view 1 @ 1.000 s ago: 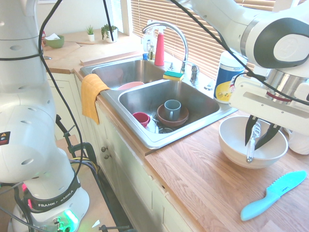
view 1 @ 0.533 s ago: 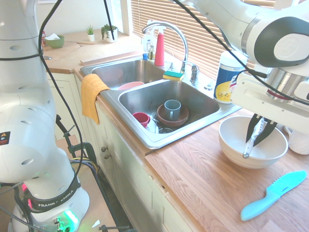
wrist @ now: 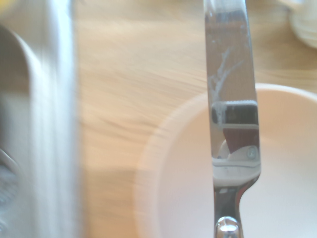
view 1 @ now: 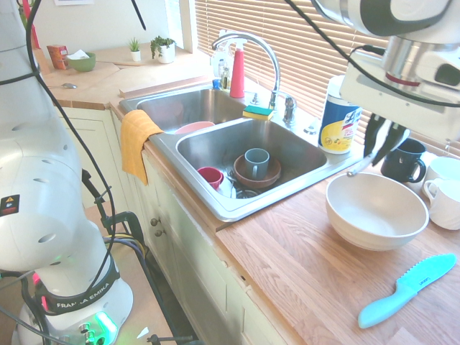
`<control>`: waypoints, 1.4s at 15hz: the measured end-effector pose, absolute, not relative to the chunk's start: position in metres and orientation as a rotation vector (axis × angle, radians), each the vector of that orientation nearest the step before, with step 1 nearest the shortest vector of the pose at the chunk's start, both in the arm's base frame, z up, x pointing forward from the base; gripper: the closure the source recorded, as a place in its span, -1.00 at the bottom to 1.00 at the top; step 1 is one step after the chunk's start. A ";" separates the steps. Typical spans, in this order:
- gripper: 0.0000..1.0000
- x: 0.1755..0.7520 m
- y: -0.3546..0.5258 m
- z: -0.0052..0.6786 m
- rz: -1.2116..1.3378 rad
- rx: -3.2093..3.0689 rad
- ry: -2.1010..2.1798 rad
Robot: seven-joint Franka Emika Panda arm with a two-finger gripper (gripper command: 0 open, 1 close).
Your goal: Put the knife into the sink
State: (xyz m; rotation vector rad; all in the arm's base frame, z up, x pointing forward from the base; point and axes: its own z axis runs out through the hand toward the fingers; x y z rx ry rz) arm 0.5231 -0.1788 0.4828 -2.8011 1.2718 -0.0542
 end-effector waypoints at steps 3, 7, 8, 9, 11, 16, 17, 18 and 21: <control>1.00 0.529 -0.080 0.460 -0.180 -2.721 1.375; 1.00 0.511 0.041 0.425 -0.236 -2.706 1.422; 1.00 0.508 0.056 0.416 -0.240 -2.701 1.429; 1.00 0.505 0.070 0.409 -0.245 -2.696 1.431; 1.00 0.503 0.099 0.392 -0.257 -2.695 1.426; 1.00 0.503 0.142 0.320 -0.245 -2.719 1.424; 1.00 0.504 0.143 0.305 -0.232 -2.721 1.422; 1.00 0.506 0.144 0.292 -0.222 -2.716 1.420; 1.00 0.510 0.139 0.265 -0.210 -2.709 1.416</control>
